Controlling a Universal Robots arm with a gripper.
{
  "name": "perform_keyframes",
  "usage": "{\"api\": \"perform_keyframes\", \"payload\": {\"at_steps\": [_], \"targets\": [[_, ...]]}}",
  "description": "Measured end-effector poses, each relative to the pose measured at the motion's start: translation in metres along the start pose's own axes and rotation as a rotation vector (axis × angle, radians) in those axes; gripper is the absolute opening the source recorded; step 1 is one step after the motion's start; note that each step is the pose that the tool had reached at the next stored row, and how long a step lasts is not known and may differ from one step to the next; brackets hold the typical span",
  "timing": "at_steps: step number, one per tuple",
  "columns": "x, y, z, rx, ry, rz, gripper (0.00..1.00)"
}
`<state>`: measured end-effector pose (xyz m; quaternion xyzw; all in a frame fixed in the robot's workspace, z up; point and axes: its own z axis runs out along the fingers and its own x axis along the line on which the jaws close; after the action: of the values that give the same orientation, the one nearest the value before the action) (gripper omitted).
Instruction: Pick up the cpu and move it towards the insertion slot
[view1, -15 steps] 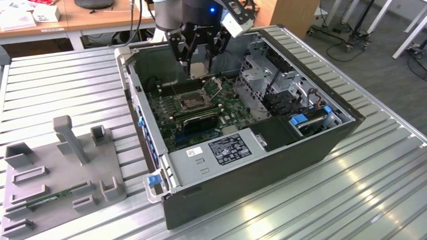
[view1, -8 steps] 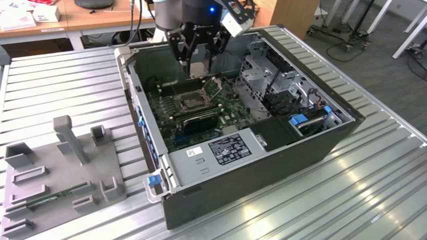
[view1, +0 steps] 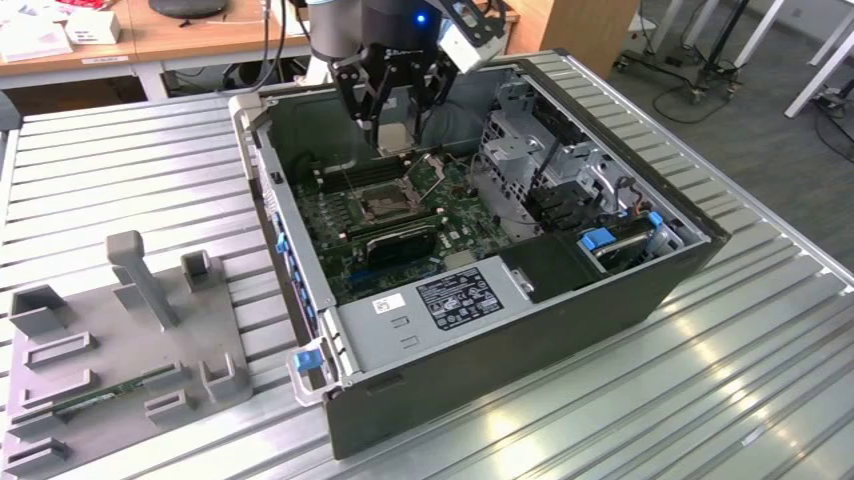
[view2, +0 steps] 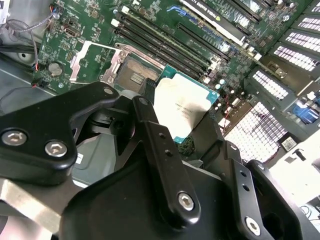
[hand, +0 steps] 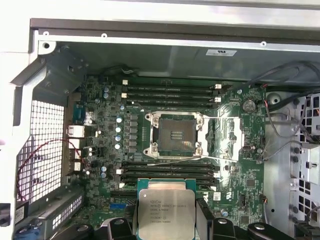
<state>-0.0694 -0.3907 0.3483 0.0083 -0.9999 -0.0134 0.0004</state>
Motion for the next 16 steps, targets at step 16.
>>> {"api": "perform_keyframes", "payload": {"at_steps": [16], "targets": [[-0.0106,0.0233,0.0097,-0.0001,0.0,0.0,0.55]]}}
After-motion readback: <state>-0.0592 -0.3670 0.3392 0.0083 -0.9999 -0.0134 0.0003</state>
